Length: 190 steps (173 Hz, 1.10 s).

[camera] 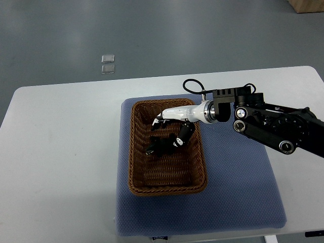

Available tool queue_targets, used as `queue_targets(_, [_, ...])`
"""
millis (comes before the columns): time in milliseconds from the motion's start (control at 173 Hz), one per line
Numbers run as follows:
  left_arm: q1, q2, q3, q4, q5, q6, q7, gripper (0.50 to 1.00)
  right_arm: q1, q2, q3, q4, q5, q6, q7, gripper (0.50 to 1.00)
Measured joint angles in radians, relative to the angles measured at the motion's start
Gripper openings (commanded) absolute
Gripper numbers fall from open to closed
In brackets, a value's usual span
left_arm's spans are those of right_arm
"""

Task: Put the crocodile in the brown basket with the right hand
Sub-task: 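Open the right hand, release the crocodile, and raise the hand away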

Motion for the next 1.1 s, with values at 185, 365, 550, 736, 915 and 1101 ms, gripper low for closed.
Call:
queue_targets(185, [0.0, 0.0, 0.0, 0.0, 0.0, 0.0, 0.0, 1.0, -0.001, -0.011, 0.016, 0.0, 0.004, 0.0, 0.0, 0.903])
queue_targets(365, [0.0, 0.0, 0.001, 0.001, 0.0, -0.001, 0.0, 1.0, -0.001, -0.031, 0.126, -0.002, 0.024, 0.0, 0.002, 0.903])
queue_targets(550, [0.0, 0.0, 0.001, 0.001, 0.0, -0.003, 0.0, 1.0, -0.045, -0.028, 0.315, -0.034, 0.106, -0.012, 0.006, 0.903])
queue_targets(736, [0.0, 0.0, 0.002, 0.0, 0.0, -0.003, 0.0, 1.0, -0.098, -0.019, 0.479, -0.127, 0.301, -0.074, 0.011, 0.903])
queue_targets(915, [0.0, 0.0, 0.002, 0.0, 0.0, -0.003, 0.0, 1.0, -0.142, -0.018, 0.562, -0.223, 0.671, -0.138, 0.04, 0.905])
queue_targets(1101, [0.0, 0.0, 0.002, 0.0, 0.0, -0.003, 0.0, 1.0, -0.171, -0.018, 0.583, -0.331, 1.15, -0.145, 0.113, 0.919])
